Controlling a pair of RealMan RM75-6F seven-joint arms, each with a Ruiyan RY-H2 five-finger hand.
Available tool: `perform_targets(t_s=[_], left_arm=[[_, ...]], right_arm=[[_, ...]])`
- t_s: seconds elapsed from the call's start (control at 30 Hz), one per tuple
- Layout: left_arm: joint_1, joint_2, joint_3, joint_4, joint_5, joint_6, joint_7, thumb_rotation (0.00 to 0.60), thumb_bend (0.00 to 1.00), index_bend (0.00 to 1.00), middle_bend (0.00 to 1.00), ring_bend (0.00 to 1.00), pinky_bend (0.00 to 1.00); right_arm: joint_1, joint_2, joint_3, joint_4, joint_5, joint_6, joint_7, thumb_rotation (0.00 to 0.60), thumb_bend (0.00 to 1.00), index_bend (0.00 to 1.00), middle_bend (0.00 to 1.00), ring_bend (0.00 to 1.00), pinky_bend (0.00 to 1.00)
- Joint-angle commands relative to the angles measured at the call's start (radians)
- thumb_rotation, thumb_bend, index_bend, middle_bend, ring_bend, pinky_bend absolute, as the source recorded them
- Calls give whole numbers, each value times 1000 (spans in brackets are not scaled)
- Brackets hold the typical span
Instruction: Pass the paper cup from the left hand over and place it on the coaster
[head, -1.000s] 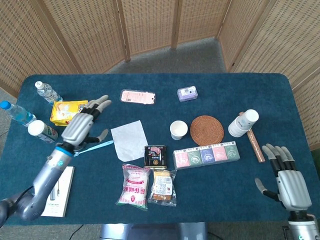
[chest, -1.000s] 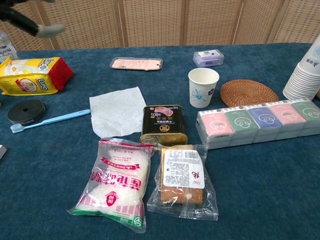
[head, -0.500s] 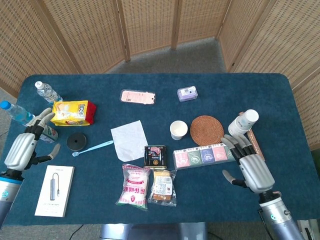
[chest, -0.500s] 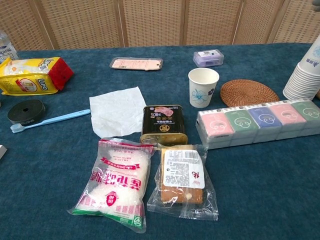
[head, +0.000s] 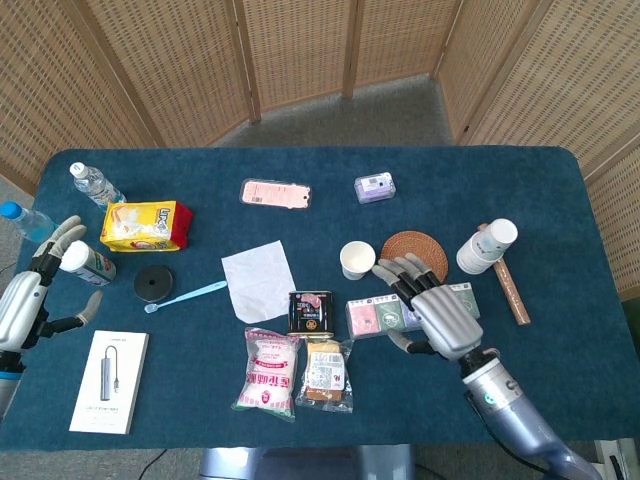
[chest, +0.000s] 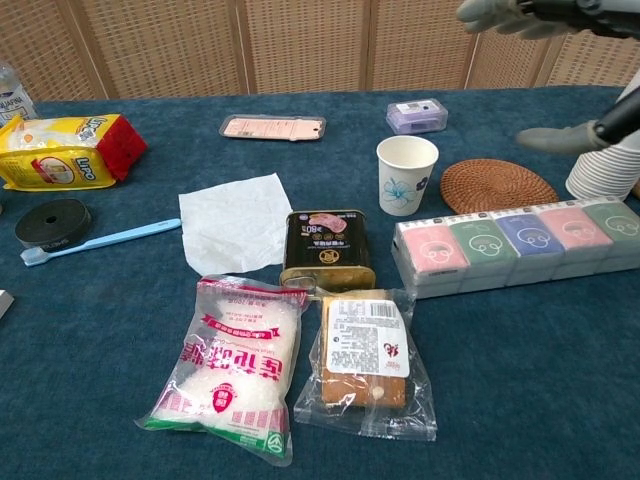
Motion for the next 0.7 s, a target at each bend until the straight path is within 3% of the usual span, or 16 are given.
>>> perform_targets(t_s=[0.03,0.37,0.7], left_arm=[[4,20,-7,-16,17,-1,-24,600,462,0,0,0,0],[29,50,1,-37,46,2,-20,600,462,0,0,0,0],[48,75,39,-62,94,-27,9,600,461,0,0,0,0]], right_arm=[[40,-32,20,14,41,-30,-33,600,361,0,0,0,0],[156,-167,48,104,196,-80,-153,600,360,0,0,0,0],[267,-301,67,275,349,-105,-265,600,362,0,0,0,0]])
